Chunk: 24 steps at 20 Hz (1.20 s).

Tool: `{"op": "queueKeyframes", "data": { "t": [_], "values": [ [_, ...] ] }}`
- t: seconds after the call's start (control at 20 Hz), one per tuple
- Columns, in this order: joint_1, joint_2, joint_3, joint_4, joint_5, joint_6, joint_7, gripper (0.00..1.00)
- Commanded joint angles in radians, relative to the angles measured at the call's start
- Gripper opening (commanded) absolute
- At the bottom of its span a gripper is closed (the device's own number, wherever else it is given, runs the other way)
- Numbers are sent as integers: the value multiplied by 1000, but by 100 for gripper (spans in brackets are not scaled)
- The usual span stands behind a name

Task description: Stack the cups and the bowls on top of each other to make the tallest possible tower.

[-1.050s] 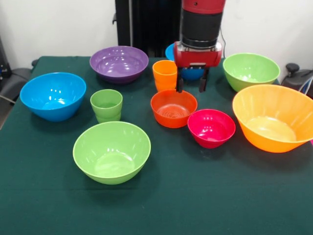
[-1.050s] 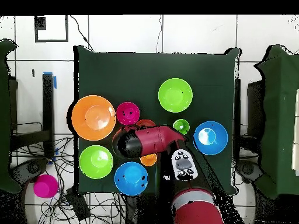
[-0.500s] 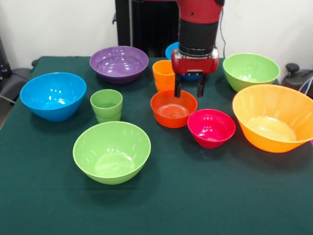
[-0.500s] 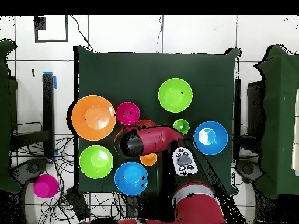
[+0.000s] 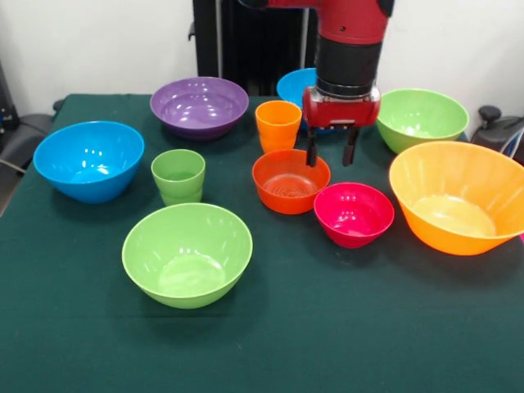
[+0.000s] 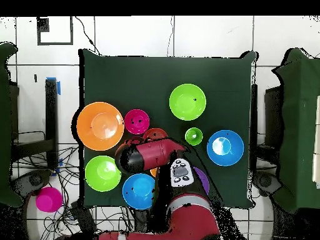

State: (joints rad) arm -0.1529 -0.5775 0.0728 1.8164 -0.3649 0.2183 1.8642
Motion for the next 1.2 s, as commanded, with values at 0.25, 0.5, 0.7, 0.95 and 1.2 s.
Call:
{"op": "queueKeyframes", "data": {
  "t": [0.25, 0.5, 0.7, 0.95, 1.2],
  "values": [
    [0, 71, 37, -101, 3, -61, 94, 100],
    [0, 86, 25, -121, -6, -93, 94, 100],
    [-45, 86, 59, -137, -24, -52, 37, 100],
    [-65, 86, 72, -149, -36, -34, 13, 100],
    [-55, 91, 65, -144, -30, -54, 40, 100]
  ]
}}
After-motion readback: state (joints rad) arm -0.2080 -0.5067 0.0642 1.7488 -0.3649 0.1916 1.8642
